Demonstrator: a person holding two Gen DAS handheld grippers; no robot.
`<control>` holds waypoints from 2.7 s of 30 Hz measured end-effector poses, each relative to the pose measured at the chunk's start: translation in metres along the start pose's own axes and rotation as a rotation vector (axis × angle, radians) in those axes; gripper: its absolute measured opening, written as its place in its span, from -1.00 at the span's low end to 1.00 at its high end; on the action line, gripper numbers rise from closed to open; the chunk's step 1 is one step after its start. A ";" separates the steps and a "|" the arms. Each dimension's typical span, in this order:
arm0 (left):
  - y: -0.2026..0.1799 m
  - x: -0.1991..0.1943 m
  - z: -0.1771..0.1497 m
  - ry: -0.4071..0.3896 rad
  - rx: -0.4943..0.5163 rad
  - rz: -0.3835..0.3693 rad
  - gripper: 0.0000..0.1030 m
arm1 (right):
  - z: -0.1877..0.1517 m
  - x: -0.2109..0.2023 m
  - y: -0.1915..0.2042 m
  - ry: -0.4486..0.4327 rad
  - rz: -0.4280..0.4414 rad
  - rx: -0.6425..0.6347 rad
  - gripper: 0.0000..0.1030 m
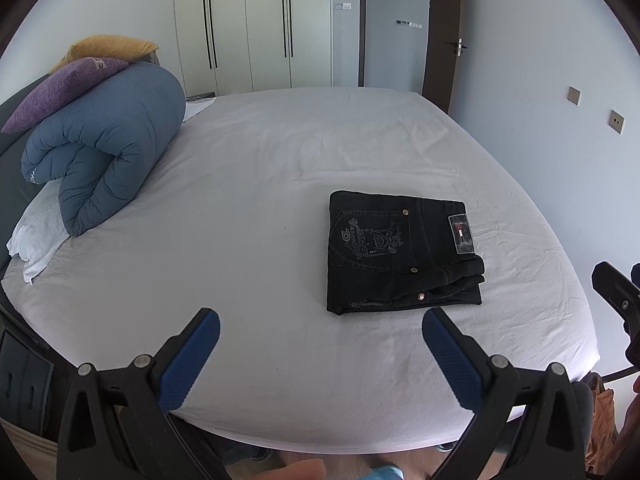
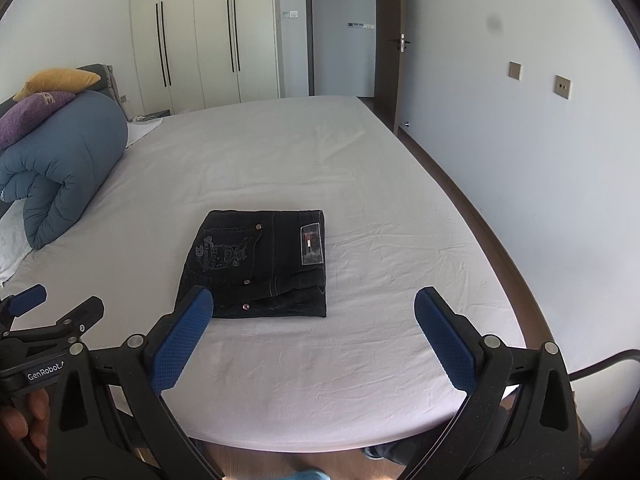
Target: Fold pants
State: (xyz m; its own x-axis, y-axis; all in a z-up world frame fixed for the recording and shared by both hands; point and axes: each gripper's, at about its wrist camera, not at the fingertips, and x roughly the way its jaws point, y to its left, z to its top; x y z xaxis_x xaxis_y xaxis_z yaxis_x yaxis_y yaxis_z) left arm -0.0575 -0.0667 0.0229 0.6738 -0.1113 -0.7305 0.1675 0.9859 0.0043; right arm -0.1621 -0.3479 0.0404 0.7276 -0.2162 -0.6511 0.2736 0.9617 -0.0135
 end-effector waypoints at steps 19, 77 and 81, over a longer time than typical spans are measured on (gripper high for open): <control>-0.003 0.007 -0.002 0.029 0.017 -0.006 1.00 | -0.003 0.009 0.006 0.037 0.014 -0.018 1.00; -0.004 0.008 -0.008 0.045 0.010 -0.018 1.00 | -0.009 0.011 0.010 0.055 0.021 -0.020 1.00; -0.004 0.008 -0.008 0.046 0.010 -0.020 1.00 | -0.011 0.011 0.010 0.056 0.021 -0.019 1.00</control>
State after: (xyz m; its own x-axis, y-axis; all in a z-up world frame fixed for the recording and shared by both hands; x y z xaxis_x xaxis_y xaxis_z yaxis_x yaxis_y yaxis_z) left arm -0.0589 -0.0702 0.0116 0.6368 -0.1246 -0.7609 0.1876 0.9822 -0.0038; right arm -0.1584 -0.3387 0.0252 0.6963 -0.1868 -0.6931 0.2464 0.9691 -0.0136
